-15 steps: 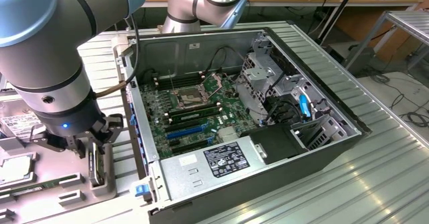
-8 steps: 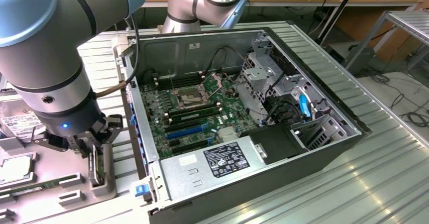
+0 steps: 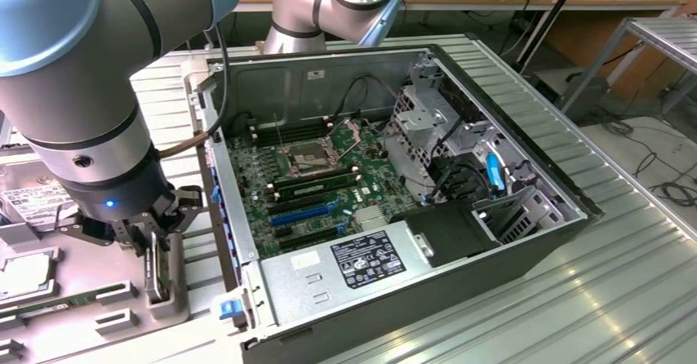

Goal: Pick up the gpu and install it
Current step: 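Pick up the gpu and move the gpu toward the slot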

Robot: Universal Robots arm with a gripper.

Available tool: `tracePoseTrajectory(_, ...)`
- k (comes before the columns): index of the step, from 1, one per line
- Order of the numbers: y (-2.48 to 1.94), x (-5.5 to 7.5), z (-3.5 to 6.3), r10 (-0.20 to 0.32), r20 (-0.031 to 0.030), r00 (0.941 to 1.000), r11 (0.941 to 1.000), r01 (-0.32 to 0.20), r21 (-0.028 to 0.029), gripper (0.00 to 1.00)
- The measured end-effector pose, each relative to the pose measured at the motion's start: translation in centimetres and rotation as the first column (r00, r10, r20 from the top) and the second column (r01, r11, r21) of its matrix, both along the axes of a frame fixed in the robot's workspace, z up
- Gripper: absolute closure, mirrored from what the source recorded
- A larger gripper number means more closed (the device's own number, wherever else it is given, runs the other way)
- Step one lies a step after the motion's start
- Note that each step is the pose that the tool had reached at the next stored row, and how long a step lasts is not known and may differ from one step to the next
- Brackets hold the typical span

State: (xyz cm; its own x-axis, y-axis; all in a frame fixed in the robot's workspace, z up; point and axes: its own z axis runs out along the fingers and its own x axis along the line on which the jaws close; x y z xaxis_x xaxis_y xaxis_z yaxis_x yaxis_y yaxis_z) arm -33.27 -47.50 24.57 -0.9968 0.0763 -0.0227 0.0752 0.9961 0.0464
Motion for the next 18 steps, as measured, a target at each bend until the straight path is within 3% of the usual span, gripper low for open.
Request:
tracePoseTrajectory(2, 0.0, 0.01, 0.01, 0.0, -0.0002, 1.0, 1.0, 0.0, 0.0, 0.67)
tracePoseTrajectory(4, 0.0, 0.0, 0.01, 0.0, -0.0003, 1.0, 1.0, 0.0, 0.0, 0.73)
tracePoseTrajectory(18, 0.0, 0.01, 0.0, 0.0, -0.0008, 1.0, 1.0, 0.0, 0.0, 0.73)
